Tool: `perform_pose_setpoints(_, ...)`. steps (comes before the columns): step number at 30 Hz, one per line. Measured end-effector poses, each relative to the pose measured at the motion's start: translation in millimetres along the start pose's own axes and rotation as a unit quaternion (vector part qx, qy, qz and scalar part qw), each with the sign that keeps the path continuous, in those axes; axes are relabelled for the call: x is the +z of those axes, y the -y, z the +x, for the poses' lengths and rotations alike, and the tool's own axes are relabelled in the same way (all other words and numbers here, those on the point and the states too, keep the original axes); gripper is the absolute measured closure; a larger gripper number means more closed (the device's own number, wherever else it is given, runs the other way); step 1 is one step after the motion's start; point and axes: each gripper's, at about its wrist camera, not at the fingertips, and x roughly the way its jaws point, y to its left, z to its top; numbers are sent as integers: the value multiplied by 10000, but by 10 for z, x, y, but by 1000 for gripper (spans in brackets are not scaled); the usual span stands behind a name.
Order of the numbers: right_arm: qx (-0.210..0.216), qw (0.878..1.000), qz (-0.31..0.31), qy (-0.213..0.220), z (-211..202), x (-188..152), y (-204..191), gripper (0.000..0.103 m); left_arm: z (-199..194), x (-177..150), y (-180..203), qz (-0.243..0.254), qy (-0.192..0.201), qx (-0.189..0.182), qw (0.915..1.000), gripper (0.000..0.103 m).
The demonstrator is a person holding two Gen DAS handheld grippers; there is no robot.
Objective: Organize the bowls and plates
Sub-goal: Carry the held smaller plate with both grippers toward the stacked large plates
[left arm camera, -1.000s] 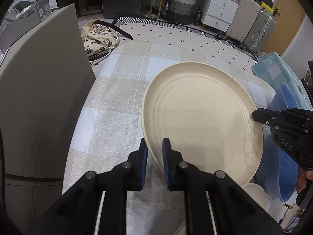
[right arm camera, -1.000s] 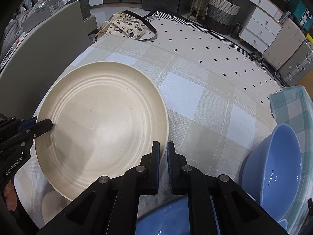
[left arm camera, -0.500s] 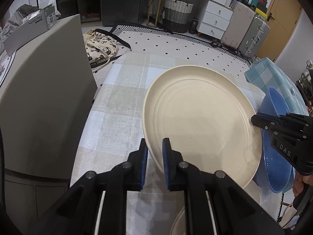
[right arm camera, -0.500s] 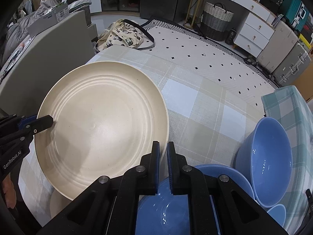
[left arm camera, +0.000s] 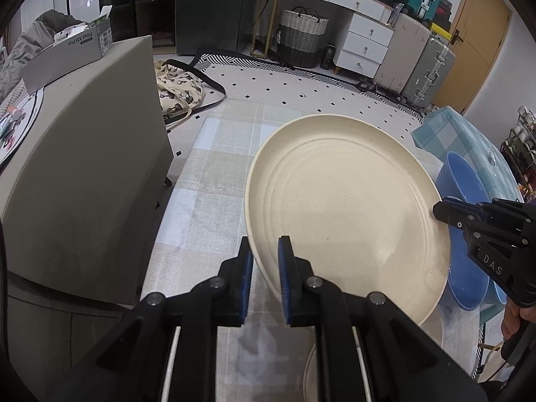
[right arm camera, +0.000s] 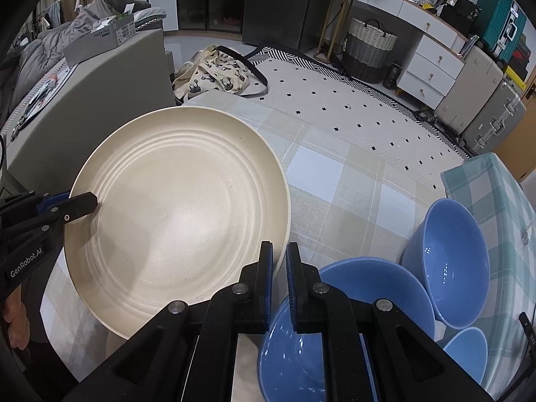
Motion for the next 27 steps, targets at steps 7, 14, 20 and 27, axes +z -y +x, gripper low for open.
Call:
perform_pose_setpoints(7, 33, 10000, 12, 69, -148, -133, -110, 95, -118, -103, -40, 107, 34, 23, 9999, 91)
perform_pose_setpoints(14, 91, 9999, -5, 104, -232, -302, -204, 94, -228, -254, -70, 137, 53, 37, 9999, 91)
perform_pose_setpoints(20, 108, 9998, -38, 140, -303, -431, -283, 94, -313, -351, -79, 167, 78, 52, 9998, 91)
perform_pose_setpoints(27, 145, 9996, -54, 231, -394, -539, -356, 94, -392, -438, -90, 182, 111, 69, 9997, 91)
